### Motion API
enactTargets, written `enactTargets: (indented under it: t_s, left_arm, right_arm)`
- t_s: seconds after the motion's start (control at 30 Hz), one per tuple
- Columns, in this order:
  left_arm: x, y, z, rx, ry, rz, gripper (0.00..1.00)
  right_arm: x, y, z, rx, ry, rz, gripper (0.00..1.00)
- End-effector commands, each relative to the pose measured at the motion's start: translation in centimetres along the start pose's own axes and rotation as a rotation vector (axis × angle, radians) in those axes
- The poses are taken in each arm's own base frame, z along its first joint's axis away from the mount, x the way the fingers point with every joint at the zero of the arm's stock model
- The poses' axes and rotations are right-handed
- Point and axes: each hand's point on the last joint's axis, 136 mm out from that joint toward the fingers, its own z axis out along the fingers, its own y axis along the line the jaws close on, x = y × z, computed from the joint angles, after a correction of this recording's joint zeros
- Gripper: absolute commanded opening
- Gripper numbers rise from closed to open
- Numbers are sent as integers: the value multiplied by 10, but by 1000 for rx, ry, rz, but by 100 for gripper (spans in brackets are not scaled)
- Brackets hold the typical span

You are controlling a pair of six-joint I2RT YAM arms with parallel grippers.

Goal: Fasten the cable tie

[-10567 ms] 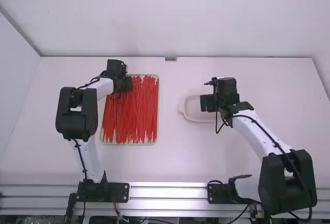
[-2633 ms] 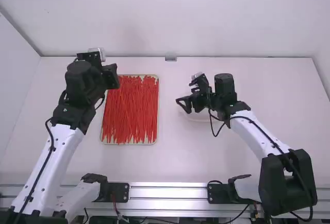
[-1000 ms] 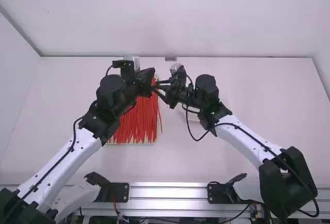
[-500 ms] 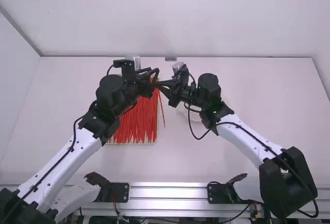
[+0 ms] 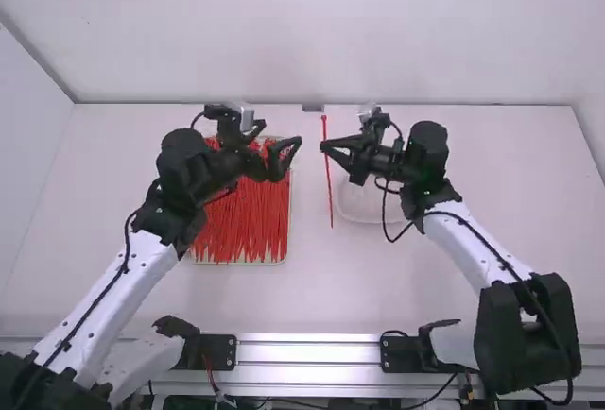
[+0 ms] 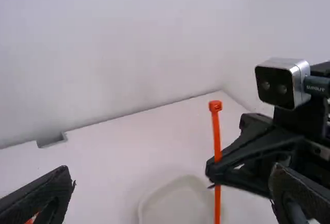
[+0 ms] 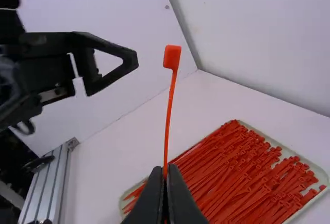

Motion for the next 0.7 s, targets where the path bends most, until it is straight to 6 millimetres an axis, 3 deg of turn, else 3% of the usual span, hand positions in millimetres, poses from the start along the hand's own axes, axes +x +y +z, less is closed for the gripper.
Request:
enactTargets:
  t_s: [0.0, 0.2, 0.37, 0.53, 0.67]
  left_arm:
    - [-2, -17, -8, 174, 23, 31, 99]
    - [-1, -21, -19, 328, 45, 39, 99]
    - [4, -35, -24, 527, 58, 88, 99]
    - [10, -32, -16, 586, 68, 69, 99]
    - [10, -44, -17, 700, 63, 113, 97]
  right_arm:
    - [-8, 19, -2, -112, 13, -40, 0]
    - [-17, 34, -3, -182, -6, -90, 0]
    - [-18, 51, 0, -246, -7, -129, 0]
    - [-16, 61, 6, -283, 1, -140, 0]
    - [-15, 66, 10, -292, 1, -143, 0]
